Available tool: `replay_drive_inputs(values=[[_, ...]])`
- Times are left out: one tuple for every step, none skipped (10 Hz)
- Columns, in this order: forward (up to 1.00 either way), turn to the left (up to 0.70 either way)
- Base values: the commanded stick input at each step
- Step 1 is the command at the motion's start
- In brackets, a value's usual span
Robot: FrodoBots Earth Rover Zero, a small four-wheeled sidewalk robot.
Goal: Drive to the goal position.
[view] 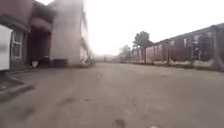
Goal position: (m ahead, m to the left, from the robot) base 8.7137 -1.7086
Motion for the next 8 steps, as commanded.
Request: replay_drive_inputs(values=[[0.50,0.00],[0.50,0.00],[0.50,0.00],[0.50,0.00],[0.50,0.00],[0.50,0.00],[0.50,0.00],[0.50,0.00]])
